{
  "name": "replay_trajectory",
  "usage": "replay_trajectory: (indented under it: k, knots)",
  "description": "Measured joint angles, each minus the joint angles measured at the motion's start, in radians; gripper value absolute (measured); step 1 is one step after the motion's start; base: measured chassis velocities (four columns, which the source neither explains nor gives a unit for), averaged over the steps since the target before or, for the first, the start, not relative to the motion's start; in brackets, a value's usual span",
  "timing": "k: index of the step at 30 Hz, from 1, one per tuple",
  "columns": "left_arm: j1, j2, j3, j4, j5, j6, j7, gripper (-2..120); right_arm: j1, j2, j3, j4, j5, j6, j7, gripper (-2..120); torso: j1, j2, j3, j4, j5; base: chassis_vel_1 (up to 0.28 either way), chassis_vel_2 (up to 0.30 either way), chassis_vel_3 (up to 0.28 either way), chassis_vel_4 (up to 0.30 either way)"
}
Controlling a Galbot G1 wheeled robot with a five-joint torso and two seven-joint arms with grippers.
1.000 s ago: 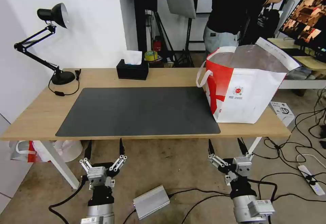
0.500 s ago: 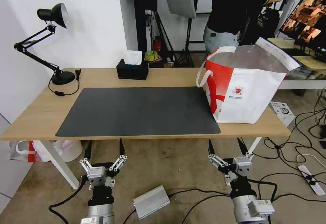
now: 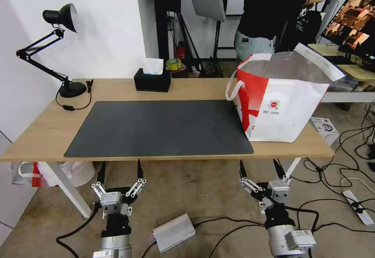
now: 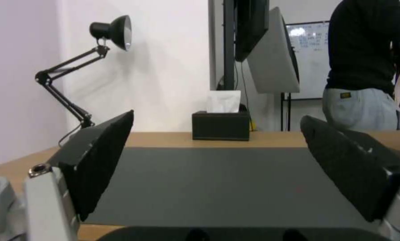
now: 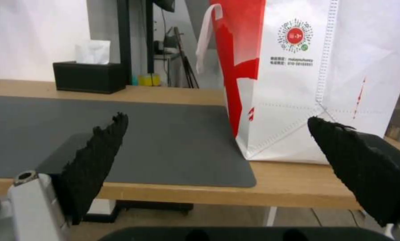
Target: Pick up the trash from the table and place it into the takeout bag.
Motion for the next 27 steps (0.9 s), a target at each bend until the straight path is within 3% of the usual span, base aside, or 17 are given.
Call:
replay_trajectory:
  k: [27]
  knots:
    - [0.0, 0.0, 0.0, 0.0, 0.0, 0.0, 0.0, 100, 0.0, 0.0, 0.0, 0.0, 0.0, 0.0, 0.0, 100, 0.0, 0.0, 0.0, 0.0, 0.0, 0.0, 0.0, 0.0, 0.0]
